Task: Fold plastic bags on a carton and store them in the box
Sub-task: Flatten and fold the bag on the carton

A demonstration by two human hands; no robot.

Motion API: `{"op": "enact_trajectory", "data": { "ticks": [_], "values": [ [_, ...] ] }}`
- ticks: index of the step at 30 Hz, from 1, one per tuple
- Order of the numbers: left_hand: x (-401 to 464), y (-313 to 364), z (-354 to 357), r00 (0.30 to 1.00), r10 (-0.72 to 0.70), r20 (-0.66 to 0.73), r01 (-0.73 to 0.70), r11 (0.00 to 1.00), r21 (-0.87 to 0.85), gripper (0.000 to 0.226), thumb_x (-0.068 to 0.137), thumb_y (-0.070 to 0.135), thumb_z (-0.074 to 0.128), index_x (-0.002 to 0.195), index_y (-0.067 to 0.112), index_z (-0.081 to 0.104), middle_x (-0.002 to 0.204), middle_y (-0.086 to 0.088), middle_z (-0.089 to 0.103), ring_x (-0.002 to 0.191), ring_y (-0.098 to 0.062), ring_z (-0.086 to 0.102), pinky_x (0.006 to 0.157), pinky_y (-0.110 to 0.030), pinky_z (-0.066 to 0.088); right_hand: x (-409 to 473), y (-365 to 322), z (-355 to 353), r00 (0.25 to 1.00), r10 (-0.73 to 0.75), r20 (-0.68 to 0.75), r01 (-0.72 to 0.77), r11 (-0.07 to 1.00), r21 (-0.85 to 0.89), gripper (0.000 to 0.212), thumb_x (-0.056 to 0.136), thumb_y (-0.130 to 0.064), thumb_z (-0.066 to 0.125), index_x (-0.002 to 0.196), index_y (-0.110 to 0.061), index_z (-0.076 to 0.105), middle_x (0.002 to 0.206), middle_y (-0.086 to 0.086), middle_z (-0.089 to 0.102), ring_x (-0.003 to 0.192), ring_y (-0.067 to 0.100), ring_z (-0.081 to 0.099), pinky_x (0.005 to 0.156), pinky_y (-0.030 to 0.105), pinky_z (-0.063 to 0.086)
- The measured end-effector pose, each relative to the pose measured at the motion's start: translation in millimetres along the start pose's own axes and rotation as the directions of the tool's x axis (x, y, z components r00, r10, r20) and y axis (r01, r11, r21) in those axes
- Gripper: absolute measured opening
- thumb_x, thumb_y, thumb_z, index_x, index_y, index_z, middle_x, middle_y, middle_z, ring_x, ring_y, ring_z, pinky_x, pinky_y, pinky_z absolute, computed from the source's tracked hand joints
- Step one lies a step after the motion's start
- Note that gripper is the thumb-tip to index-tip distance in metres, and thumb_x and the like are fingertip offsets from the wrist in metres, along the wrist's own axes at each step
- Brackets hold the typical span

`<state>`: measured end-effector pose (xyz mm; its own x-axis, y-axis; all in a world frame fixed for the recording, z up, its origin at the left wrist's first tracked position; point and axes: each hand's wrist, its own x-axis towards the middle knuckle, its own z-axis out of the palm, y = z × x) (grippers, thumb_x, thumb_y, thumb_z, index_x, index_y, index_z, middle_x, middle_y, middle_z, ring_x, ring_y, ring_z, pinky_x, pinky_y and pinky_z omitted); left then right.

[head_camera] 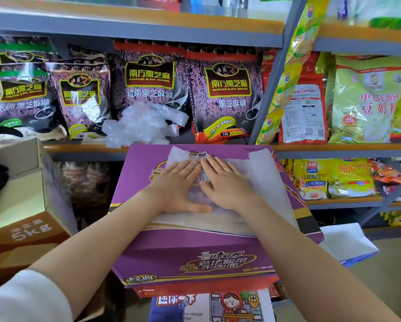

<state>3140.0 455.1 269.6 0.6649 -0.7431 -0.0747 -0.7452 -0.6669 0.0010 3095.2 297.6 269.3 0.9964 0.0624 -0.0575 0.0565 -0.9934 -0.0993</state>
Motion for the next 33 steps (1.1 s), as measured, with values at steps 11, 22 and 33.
{"op": "enact_trajectory", "data": {
  "ticks": [11,22,33],
  "values": [
    [-1.6,-6.7,-2.0,0.998,0.041,0.055,-0.038,0.998,-0.043,0.136,0.035,0.098,-0.007,0.147,0.023,-0.009,0.156,0.002,-0.012,0.143,-0.015,-0.012,0.113,-0.032,-0.008,-68.4,2.6,-7.7,0.984,-0.093,0.149,0.1,0.994,-0.039,0.067,0.096,-0.054,0.011,0.15,-0.018,-0.007,0.157,-0.001,-0.017,0.145,0.011,-0.014,0.117,0.031,-0.008],
    [-37.6,38.7,5.2,0.993,0.116,0.018,-0.114,0.991,-0.073,0.108,0.05,0.082,-0.029,0.144,0.033,-0.012,0.154,0.004,-0.016,0.144,-0.016,-0.009,0.114,-0.029,-0.006,-87.1,83.1,-8.2,0.985,0.119,0.122,-0.116,0.993,-0.029,0.073,0.091,-0.062,0.019,0.15,-0.024,-0.001,0.159,-0.005,-0.01,0.146,0.01,-0.007,0.117,0.032,-0.001],
    [-40.5,126.5,9.0,0.83,0.325,-0.452,-0.315,0.944,0.1,0.049,0.08,0.052,0.043,0.107,0.018,0.066,0.118,-0.005,0.064,0.101,-0.022,0.064,0.082,-0.03,0.053,-60.8,93.2,-27.6,0.963,0.183,-0.2,-0.128,0.958,0.258,0.038,0.1,-0.024,0.032,0.113,0.003,0.055,0.127,0.017,0.05,0.118,0.034,0.044,0.098,0.038,0.035]
  ]
}}
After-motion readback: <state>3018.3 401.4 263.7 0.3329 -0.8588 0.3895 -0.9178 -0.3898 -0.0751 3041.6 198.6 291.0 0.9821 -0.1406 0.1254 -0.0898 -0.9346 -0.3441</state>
